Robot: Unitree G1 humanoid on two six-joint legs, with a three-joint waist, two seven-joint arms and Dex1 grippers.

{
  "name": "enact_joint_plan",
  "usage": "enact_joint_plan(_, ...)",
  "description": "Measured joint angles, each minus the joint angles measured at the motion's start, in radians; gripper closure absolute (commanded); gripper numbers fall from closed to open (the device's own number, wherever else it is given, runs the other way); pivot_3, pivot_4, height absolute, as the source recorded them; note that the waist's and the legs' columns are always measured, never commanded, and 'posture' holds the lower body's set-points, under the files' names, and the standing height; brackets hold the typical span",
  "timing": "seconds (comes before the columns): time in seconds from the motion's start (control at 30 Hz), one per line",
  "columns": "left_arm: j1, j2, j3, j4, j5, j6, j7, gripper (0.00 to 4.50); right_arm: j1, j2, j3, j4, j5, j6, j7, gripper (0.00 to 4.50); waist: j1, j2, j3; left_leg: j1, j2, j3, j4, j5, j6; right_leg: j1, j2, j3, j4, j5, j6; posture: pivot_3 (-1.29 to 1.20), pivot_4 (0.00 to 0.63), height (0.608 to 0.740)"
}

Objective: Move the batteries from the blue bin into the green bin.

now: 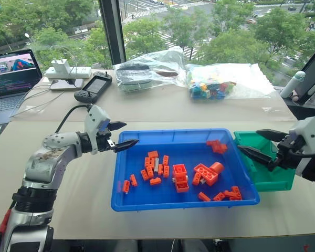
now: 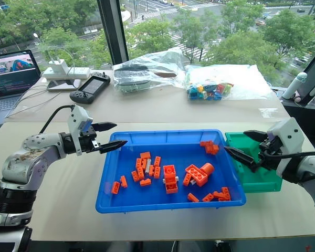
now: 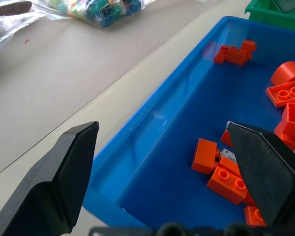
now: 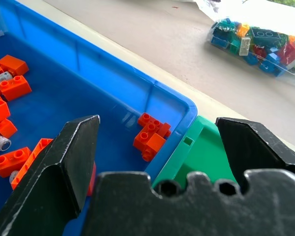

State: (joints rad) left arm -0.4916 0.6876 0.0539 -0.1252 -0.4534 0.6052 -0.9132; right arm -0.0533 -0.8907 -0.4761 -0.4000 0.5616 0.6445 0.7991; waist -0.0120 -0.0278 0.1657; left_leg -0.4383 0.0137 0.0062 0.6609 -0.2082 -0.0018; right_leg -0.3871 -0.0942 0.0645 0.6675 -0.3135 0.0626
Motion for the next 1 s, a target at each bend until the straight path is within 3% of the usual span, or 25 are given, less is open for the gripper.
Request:
enact_joint_plan(0.3,-0.132,0.040,0.006,0.029,-0.069,0.051,-0.097,0.00,-0.005,-0.047,-0.016,-0.010,0.049,0.088,-0.003,0.07,0.000,0.000,0.000,0.000,0.000,0.000,0.001,0.000,0.000,0.000,0.000,0.000,0.002,0.000,0.000,0.00,0.150,0.725)
enact_joint_plan(0.5,-0.222,0.141,-0.089,0.013,-0.098,0.084,-0.295,0.00,-0.072,-0.194,0.001,-0.122,0.138,0.267,0.000,0.07,-0.006,0.000,0.000,0.000,0.001,-0.001,0.001,0.000,0.000,-0.001,0.002,0.000,0.003,0.000,0.000,0.00,0.150,0.725)
enact_joint_plan(0.77,-0.226,0.216,-0.149,-0.068,-0.115,0.144,-0.398,0.00,-0.175,-0.361,0.219,-0.194,0.184,0.383,0.051,0.07,-0.004,0.000,0.000,-0.001,0.001,-0.001,0.001,0.000,0.000,0.000,0.002,0.000,0.001,0.000,0.000,0.00,0.150,0.725)
enact_joint_plan(1.0,-0.157,0.218,-0.136,-0.148,-0.148,0.183,-0.372,0.00,-0.262,-0.336,0.475,-0.171,0.089,0.343,0.093,0.07,-0.005,0.000,0.000,-0.001,0.001,-0.002,0.001,0.000,0.000,-0.001,0.002,0.000,0.001,0.000,0.000,0.00,0.150,0.725)
